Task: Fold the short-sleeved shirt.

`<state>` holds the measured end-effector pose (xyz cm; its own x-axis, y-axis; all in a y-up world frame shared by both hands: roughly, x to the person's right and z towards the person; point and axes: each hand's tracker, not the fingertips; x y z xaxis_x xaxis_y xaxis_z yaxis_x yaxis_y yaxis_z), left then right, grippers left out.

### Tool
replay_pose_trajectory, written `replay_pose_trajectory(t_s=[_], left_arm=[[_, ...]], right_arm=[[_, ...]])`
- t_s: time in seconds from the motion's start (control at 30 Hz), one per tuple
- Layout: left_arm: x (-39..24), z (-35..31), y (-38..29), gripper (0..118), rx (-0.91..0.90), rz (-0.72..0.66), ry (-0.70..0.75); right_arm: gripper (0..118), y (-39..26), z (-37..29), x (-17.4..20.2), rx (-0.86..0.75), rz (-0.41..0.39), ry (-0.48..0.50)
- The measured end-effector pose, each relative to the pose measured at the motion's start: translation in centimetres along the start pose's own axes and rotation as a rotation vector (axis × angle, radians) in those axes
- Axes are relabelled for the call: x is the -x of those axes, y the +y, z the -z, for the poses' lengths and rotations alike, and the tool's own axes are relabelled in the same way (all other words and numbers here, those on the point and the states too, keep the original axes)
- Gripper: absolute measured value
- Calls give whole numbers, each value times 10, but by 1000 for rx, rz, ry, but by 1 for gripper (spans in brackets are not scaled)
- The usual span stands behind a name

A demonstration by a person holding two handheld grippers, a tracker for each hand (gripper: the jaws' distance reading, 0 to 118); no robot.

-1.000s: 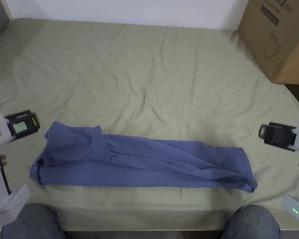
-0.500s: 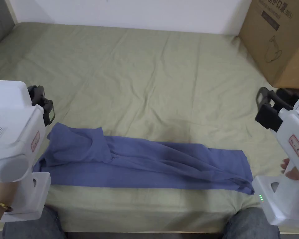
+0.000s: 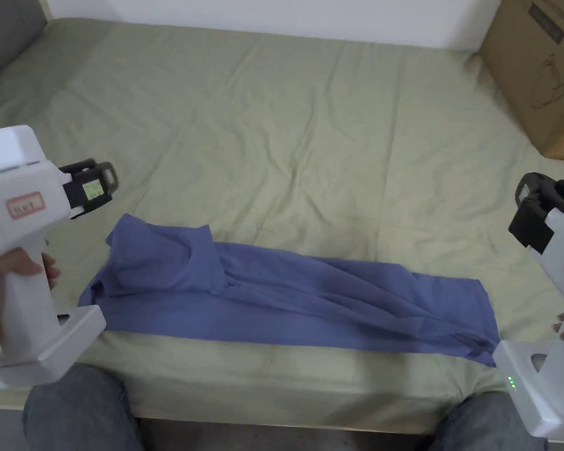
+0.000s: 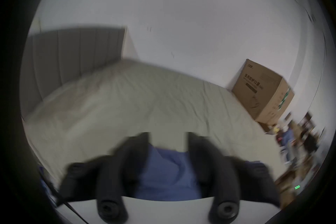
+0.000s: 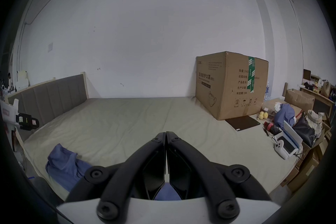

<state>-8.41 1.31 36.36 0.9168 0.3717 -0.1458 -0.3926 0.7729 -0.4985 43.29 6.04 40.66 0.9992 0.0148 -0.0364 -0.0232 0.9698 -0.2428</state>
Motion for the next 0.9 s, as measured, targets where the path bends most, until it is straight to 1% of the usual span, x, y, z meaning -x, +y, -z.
replay_pose_trajectory(t_s=[0.03, 0.07, 0.1, 0.13, 0.17, 0.27, 0.37, 0.43, 0.5, 0.6, 0.7, 0.83, 0.87, 0.9], left_arm=[[12, 9, 1, 97, 54, -48, -22], [24, 20, 1, 118, 112, -78, -37], [33, 29, -1, 118, 178, -110, -53], [44, 32, -2, 118, 177, -127, -31], [56, 37, -5, 118, 203, -145, -43], [83, 51, -18, 118, 316, -260, -151], [105, 62, -33, 118, 348, -308, -198], [117, 72, -43, 118, 387, -327, -197], [128, 84, -56, 118, 447, -348, -162], [134, 99, -71, 118, 491, -363, -125], [130, 111, -81, 118, 496, -408, -154], [117, 120, -82, 118, 466, -421, -191], [113, 118, -81, 114, 471, -425, -190], [111, 118, -81, 103, 471, -425, -189]], right_arm=[[0, 0, 1, -1, 2, 1, 2], [0, 0, 2, -1, 10, 5, -2], [0, -1, 3, -2, 13, 8, -2], [0, -1, 3, -2, 17, 9, -3], [0, -2, 3, -2, 22, 6, -7], [0, -3, 6, -3, 41, -9, -18], [0, -4, 10, -4, 60, -17, -35], [0, -4, 12, -3, 72, -14, -46], [0, -5, 15, -3, 88, -9, -58], [0, -5, 19, -1, 101, -14, -69], [0, -5, 22, 4, 106, -12, -75], [0, -4, 26, 9, 118, -2, -70], [0, -4, 27, 11, 121, -8, -69], [0, -4, 27, 11, 121, -10, -66]])
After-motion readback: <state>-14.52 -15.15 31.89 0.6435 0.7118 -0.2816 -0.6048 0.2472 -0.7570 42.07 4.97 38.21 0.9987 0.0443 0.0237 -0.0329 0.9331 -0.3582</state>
